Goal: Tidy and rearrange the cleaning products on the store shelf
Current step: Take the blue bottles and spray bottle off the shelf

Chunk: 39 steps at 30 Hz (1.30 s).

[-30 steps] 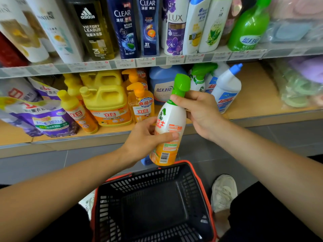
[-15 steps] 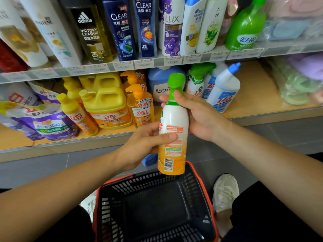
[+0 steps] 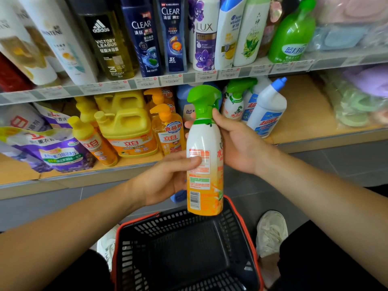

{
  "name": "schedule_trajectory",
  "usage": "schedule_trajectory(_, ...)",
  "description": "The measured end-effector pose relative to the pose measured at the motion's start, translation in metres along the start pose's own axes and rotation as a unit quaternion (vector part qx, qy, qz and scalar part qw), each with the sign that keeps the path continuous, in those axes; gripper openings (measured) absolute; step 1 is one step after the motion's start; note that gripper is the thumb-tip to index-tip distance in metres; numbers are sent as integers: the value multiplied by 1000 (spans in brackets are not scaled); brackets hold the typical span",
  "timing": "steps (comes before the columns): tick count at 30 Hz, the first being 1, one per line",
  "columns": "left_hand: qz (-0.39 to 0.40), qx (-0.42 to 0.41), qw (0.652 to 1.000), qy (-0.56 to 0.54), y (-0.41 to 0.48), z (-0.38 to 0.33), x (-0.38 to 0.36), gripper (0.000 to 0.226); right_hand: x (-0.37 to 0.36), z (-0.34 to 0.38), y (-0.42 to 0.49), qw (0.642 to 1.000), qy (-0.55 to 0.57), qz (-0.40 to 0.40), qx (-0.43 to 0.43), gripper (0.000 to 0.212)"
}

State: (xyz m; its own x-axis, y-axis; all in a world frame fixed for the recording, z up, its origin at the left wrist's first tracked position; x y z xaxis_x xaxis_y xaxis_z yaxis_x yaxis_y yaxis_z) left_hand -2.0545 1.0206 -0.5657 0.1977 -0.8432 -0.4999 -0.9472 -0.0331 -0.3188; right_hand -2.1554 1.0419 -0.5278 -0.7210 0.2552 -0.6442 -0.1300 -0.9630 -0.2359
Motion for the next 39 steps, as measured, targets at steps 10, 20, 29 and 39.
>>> schedule_trajectory(10,-204,-85,963,154,-1,-5,23,56,30,19,-21,922,-252,-253,149,19)
schedule_trajectory(20,-105,-50,981,158,2,-2,19,43,31,23,-10,967,-141,-169,131,11)
schedule_trajectory(29,-144,-79,969,183,7,-6,12,46,32,26,-16,943,-153,-238,178,5)
schedule_trajectory(39,-205,-72,937,276,0,-33,30,41,38,23,-10,954,-169,-191,156,14)
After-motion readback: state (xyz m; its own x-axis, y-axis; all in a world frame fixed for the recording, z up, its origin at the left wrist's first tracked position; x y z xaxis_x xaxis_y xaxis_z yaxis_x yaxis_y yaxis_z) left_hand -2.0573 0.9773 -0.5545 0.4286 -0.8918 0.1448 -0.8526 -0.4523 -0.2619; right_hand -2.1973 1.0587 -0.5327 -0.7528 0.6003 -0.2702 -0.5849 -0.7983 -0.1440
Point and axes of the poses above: each hand's wrist, its own y-axis towards the middle knuckle, its own x-axis out of the back of the hand, z = x × y, the point moved 9 cm from there along y, towards the middle knuckle, and after that the axes turned 4 degrees about z, right-handed, at the moved point
